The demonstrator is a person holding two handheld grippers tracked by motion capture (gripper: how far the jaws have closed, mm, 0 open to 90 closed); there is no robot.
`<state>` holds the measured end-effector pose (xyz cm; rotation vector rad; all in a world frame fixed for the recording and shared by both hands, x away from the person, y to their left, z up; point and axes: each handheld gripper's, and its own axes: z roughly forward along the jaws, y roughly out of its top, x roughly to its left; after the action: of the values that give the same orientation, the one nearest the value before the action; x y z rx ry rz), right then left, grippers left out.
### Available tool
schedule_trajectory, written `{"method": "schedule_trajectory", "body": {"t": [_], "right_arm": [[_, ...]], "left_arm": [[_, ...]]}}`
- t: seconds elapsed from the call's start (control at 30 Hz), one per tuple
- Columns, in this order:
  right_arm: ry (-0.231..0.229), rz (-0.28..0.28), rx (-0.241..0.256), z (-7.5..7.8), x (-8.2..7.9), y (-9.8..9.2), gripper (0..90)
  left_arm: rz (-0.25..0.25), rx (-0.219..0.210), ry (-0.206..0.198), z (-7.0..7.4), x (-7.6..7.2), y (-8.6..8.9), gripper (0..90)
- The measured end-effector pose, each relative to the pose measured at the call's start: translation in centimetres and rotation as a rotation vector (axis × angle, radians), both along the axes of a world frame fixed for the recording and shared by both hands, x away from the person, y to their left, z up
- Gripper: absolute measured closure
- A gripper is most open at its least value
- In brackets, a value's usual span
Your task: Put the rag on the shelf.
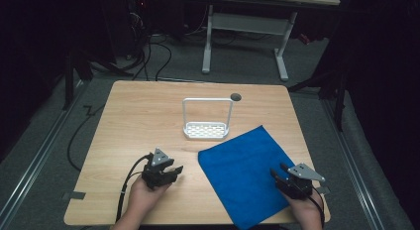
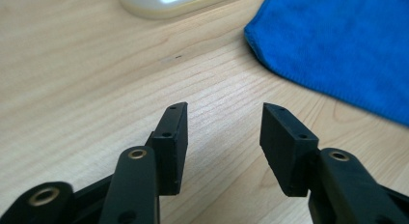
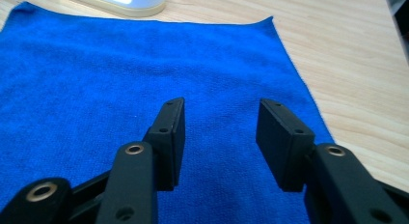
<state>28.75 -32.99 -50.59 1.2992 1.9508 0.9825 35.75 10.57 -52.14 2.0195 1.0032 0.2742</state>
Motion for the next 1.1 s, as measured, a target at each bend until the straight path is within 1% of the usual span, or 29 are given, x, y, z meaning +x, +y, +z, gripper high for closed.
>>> {"method": "schedule_trajectory", "body": {"t": [0.03,0.1,0.13,0.2,0.3,0.4,0.5,0.6,0.67,0.77,0.8,0.83,0.87,0.9,0.93,0.97,1.0,1.03,1.07,1.1], "right_arm": [[0.000,0.001,0.008,0.0,0.2,0.0,53.3],[-0.014,0.010,0.003,0.1,0.6,0.1,52.9],[-0.014,0.010,0.003,0.1,0.6,0.1,52.9],[-0.015,0.012,0.006,0.0,0.6,0.0,52.6],[-0.006,0.007,0.021,0.0,0.6,-0.5,52.2],[-0.013,0.002,0.021,0.1,0.7,-0.6,52.4],[-0.012,0.001,0.022,0.0,0.7,-0.7,52.7],[-0.005,0.001,0.025,0.0,0.8,-0.8,53.5],[0.004,0.002,0.040,0.1,0.8,-0.9,55.7],[0.012,0.003,0.050,0.0,0.8,-1.0,60.8],[0.015,0.002,0.049,0.0,0.9,-1.0,62.4],[0.023,-0.002,0.053,0.0,0.9,-1.0,64.8],[0.023,0.003,0.053,0.0,0.9,-1.1,67.4],[0.023,0.003,0.051,0.0,0.9,-1.1,72.3],[0.022,0.003,0.048,0.1,0.9,-1.1,79.1],[0.022,0.003,0.048,0.1,0.9,-1.1,79.1],[0.024,-0.004,0.043,0.2,0.9,-1.2,85.5],[0.024,-0.004,0.043,0.2,0.9,-1.2,85.5],[0.024,-0.008,0.048,0.3,0.8,-1.2,87.6],[0.019,-0.007,0.046,0.3,0.8,-1.3,89.5]], "left_arm": [[-0.011,-0.005,-0.007,0.0,0.0,-0.3,53.7],[-0.034,0.023,-0.020,-0.1,-0.1,-1.0,53.3],[-0.034,0.023,-0.020,-0.1,-0.1,-1.0,53.3],[-0.038,0.015,-0.005,-0.3,0.1,-1.1,53.1],[-0.041,0.013,-0.003,-0.4,0.1,-1.4,53.0],[-0.052,0.012,-0.016,-0.2,-0.2,-1.7,54.6],[-0.078,-0.005,-0.024,0.2,-0.7,-2.3,57.5],[-0.112,-0.024,-0.031,0.4,-1.3,-3.6,61.7],[-0.150,-0.047,-0.013,0.5,-1.7,-4.8,67.1],[-0.210,-0.048,-0.014,0.8,-2.5,-6.7,76.2],[-0.238,-0.051,-0.011,0.9,-2.8,-7.5,78.5],[-0.274,-0.050,-0.014,1.0,-3.2,-8.3,83.3],[-0.317,-0.027,-0.030,1.0,-3.9,-9.4,87.3],[-0.346,-0.004,-0.033,1.0,-4.4,-10.3,89.5],[-0.389,0.016,-0.030,0.8,-5.1,-11.5,90.0],[-0.389,0.016,-0.030,0.8,-5.1,-11.5,90.0],[-0.417,0.050,-0.035,0.5,-5.6,-12.6,90.0],[-0.417,0.050,-0.035,0.5,-5.6,-12.6,90.0],[-0.429,0.062,-0.032,0.2,-5.8,-13.0,90.0],[-0.437,0.064,-0.022,0.1,-5.9,-13.2,90.0]]}}
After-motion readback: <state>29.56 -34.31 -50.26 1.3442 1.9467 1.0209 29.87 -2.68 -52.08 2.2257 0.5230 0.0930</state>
